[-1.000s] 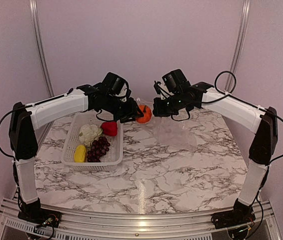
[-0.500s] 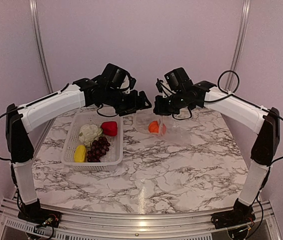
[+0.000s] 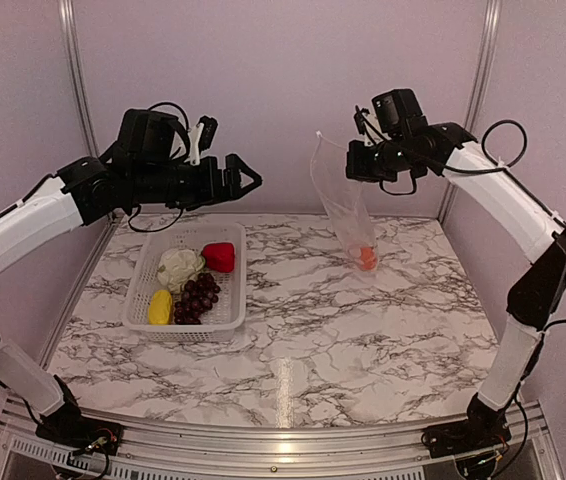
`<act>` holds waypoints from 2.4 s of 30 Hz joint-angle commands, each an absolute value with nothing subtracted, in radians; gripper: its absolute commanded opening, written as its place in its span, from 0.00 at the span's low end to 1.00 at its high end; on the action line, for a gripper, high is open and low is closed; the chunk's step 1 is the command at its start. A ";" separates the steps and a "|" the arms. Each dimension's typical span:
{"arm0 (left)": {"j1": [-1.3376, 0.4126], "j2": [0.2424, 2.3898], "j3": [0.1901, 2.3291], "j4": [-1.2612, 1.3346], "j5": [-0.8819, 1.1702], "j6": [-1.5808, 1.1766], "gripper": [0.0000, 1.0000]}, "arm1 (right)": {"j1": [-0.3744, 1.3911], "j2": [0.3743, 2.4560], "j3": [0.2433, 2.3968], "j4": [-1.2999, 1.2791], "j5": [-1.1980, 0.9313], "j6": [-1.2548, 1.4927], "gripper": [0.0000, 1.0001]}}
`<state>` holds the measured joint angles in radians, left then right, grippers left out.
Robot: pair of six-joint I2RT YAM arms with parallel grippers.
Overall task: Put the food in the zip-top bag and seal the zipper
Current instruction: Place the fake vegetable in the zipper food storage bag, then pick up the fake vegetable from the bin.
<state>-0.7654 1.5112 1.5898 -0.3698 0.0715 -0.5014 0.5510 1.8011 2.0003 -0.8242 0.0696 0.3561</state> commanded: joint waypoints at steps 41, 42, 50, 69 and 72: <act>-0.632 1.424 1.281 -0.482 -0.188 -0.461 0.99 | 0.549 1.641 1.580 -0.699 0.046 0.258 0.00; -0.632 1.417 1.294 -0.506 -0.242 -0.459 0.99 | 0.557 1.644 1.581 -0.695 0.041 0.257 0.00; -0.601 1.465 1.331 -0.603 -0.492 -0.272 0.99 | 0.588 1.688 1.630 -0.705 0.013 0.277 0.00; -0.598 1.710 1.425 -0.722 -0.206 -0.365 0.72 | 0.598 1.739 1.636 -0.702 -0.077 0.274 0.00; -0.591 1.776 1.524 -0.778 -0.273 -0.302 0.77 | 0.597 1.742 1.639 -0.706 -0.081 0.268 0.00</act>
